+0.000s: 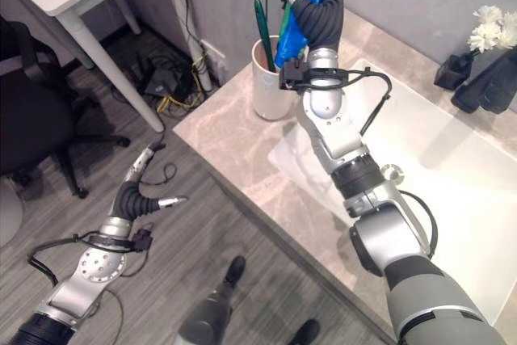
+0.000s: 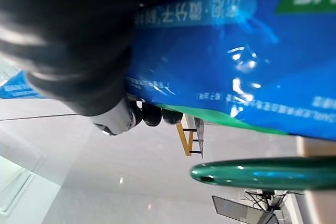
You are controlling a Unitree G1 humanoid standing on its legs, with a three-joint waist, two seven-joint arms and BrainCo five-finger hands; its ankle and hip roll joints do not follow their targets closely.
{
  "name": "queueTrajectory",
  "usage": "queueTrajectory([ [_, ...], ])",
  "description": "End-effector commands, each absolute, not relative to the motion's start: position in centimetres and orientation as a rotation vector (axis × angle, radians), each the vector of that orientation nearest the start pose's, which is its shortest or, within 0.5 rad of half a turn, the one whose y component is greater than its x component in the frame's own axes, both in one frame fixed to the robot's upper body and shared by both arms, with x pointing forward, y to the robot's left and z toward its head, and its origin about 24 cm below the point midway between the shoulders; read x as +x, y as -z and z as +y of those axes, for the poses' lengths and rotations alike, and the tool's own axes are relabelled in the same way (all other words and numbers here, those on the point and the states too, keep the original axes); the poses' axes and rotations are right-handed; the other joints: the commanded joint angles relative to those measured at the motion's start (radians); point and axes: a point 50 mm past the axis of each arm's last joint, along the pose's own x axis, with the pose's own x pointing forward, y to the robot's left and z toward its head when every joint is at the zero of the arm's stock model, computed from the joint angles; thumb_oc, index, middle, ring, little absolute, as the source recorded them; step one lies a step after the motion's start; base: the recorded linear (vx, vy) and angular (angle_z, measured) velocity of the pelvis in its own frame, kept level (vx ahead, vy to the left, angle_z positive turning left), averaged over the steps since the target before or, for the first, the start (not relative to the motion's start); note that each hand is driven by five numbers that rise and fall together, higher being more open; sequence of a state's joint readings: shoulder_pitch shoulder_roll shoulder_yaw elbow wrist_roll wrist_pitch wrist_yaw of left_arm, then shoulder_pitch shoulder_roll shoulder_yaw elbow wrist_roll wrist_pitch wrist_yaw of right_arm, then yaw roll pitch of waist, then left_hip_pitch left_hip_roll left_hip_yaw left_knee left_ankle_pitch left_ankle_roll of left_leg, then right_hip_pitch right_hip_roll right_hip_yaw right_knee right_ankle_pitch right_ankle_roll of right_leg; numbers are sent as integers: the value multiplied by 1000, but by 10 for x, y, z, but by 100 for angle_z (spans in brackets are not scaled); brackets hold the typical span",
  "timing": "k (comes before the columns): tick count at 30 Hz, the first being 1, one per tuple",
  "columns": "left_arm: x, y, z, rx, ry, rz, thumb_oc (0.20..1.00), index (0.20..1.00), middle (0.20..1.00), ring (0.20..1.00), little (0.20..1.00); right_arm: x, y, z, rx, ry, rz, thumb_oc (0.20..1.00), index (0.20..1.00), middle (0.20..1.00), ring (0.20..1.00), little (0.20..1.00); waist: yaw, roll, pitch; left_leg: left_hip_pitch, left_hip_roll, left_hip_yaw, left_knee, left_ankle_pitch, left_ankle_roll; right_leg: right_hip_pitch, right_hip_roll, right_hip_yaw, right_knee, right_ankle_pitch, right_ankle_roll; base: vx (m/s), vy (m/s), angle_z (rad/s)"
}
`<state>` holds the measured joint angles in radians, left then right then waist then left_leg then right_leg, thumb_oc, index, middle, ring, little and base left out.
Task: Put brush and paste in cup on sink, flatten towel.
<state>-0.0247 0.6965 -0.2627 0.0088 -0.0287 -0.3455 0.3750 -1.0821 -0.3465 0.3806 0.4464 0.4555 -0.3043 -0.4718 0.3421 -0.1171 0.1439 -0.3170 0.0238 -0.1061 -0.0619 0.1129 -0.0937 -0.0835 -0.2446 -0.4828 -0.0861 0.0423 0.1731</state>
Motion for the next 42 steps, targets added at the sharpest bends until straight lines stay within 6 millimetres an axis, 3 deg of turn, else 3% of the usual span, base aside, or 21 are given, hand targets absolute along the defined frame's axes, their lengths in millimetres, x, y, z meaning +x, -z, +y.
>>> queueTrajectory([
  [1,248,-105,213,583,38,-437,1000,1000,1000,1000,1000,351,-326,-96,73,-55,-933,1000,1000,1000,1000,1000,14,-39,-9,11,-36,-15,-25,-20,19,75,-101,2,-1,155,89,0,0,0],
  [19,252,-101,209,608,62,-426,1000,1000,1000,1000,1000,336,-332,-84,108,-103,-999,1000,1000,1000,1000,1000,12,-61,-15,22,-31,-5,-25,-23,17,74,-94,20,-1,160,89,-2,1,0],
  [27,253,-111,208,632,53,-474,1000,1000,1000,1000,1000,317,-353,-102,130,-4,-1141,1000,1000,1000,1000,1000,-7,-61,-34,53,-31,17,-25,-37,25,83,-99,42,-1,171,89,-18,24,-1],
  [29,254,-114,209,628,43,-488,1000,1000,1000,1000,1000,311,-357,-111,132,39,-1184,1000,1000,1000,1000,1000,-19,-58,-42,65,-33,25,-25,-43,28,89,-102,48,-1,178,89,-21,65,-6],
  [30,253,-118,211,618,19,-508,1000,1000,1000,1000,1000,299,-364,-127,73,101,-1264,1000,1000,1000,1000,1000,-38,-56,-51,81,-34,38,-25,-51,34,90,-105,64,-1,190,89,-32,71,-9],
  [31,253,-118,211,618,20,-508,1000,1000,1000,1000,1000,299,-364,-127,72,103,-1264,1000,1000,1000,1000,1000,-38,-56,-51,79,-36,38,-25,-45,36,88,-107,64,-1,195,89,-28,81,-19],
  [33,250,-125,214,596,-11,-536,1000,1000,1000,1000,1000,291,-365,-145,-24,190,-1317,1000,1000,1000,1000,1000,-65,-51,-60,103,-32,59,-25,-60,41,90,-108,86,-1,200,89,-11,100,-24],
  [34,246,-131,217,574,-43,-563,1000,1000,1000,1000,1000,279,-365,-169,-152,288,-1371,1000,1000,1000,1000,1000,-99,-45,-68,128,-32,85,-25,-72,47,87,-112,112,-1,216,89,-25,113,-27],
  [35,246,-131,217,573,-41,-563,1000,1000,1000,1000,1000,279,-364,-169,-153,290,-1370,1000,1000,1000,1000,1000,-97,-46,-68,126,-34,87,-25,-66,49,84,-114,114,-1,221,89,-34,141,-32],
  [39,233,-139,231,570,-118,-597,1000,1000,1000,1000,1000,253,-352,-224,-474,545,-1403,1000,1000,1000,1000,1000,-173,-30,-85,177,-30,153,-25,-90,63,67,-121,171,0,267,89,-19,116,-56],
  [41,222,-139,246,597,-208,-594,1000,1000,1000,1000,1000,236,-329,-272,-671,773,-1316,1000,1000,1000,1000,1000,-218,-22,-84,208,-11,216,-25,-109,62,44,-115,144,10,270,89,-49,115,-65],
  [42,222,-139,246,599,-205,-594,1000,1000,1000,1000,1000,235,-328,-273,-672,777,-1314,1000,1000,1000,1000,1000,-214,-25,-84,206,-12,218,-25,-104,63,41,-116,146,9,275,89,-69,87,-66],
])
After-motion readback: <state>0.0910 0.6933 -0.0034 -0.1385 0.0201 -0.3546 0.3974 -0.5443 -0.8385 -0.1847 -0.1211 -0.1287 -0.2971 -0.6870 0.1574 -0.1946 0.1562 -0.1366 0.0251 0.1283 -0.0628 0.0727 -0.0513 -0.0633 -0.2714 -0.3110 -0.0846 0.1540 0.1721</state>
